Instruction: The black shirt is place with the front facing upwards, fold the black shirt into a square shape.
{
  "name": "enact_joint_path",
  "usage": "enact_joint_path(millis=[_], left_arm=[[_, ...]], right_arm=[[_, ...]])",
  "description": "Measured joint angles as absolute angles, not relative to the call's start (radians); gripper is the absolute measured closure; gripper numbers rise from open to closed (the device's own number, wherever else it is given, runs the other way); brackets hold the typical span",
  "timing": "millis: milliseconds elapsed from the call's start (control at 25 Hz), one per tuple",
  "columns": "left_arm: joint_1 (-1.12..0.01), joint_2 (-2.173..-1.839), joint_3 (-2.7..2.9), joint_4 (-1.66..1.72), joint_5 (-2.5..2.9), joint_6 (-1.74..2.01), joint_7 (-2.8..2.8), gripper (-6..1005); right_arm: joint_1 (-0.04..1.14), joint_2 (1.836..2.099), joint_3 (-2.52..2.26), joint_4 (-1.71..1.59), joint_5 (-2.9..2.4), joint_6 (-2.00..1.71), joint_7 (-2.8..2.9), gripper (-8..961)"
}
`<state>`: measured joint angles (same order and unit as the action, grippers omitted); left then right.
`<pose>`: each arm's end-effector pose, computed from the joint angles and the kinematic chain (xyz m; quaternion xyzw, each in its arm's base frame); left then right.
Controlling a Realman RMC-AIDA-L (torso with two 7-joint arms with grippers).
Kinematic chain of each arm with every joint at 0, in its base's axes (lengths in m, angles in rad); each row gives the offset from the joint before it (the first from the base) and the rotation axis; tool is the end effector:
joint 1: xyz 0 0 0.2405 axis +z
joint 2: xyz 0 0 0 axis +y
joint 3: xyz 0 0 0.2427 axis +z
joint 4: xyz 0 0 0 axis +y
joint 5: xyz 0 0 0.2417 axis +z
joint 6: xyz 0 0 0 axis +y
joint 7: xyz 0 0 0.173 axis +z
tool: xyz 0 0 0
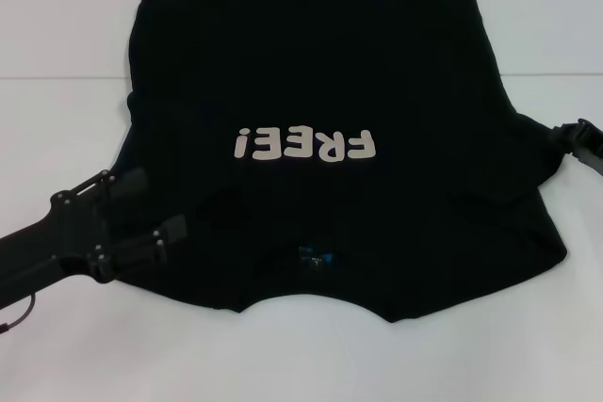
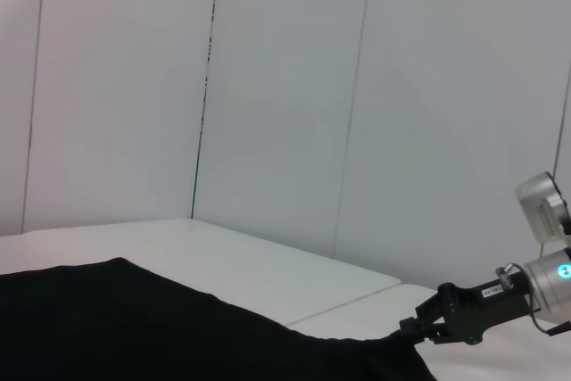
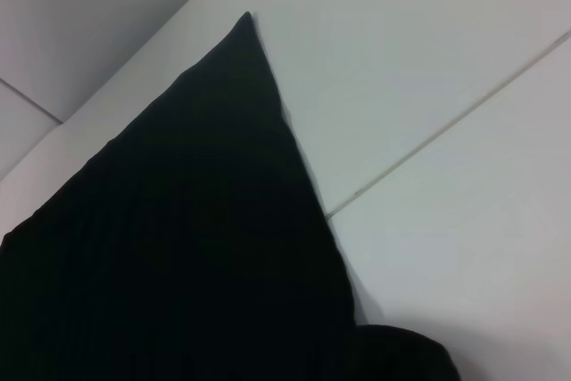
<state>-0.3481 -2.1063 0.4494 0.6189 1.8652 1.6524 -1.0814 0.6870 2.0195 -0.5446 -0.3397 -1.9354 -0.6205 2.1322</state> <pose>-0.3104 0.3129 0.0163 -0.8819 -0.1894 -0.3361 0.2710 0.3574 0.4599 0.0019 -0.5865 0.6595 0.2703 0.3846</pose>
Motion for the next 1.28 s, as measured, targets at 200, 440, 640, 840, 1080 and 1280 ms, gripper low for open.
enact_joint_path(millis=[200,440,640,840,1080,1280], left_arm=[[-0.344,-2.106,0.449,0.618,1.865,1.659,-1.081,95],[-0.341,-2.106,0.449,0.618,1.865,1.664,-1.081,95],[-0.341,-2.106,0.449,0.618,1.866,1.662,-1.081,95],[-0.340,-2.104,0.449,0.618,1.866,1.662,-1.082,95],[-0.339,-2.107,0.450,0.617,1.868,1.659,-1.083,94],[-0.338,-2.109,0.447,0.617,1.867,1.656,-1.083,94]], right_arm=[[0.686,2.019,-0.540,-0.339,-1.935,-0.621,2.133,799],[0.685,2.017,-0.536,-0.343,-1.935,-0.630,2.135,915],[0.684,2.013,-0.536,-0.345,-1.935,-0.651,2.138,905],[0.677,2.013,-0.533,-0.346,-1.935,-0.641,2.169,868],[0.655,1.983,-0.541,-0.338,-1.940,-0.697,2.189,825],[0.651,1.983,-0.540,-0.342,-1.938,-0.698,2.187,675]])
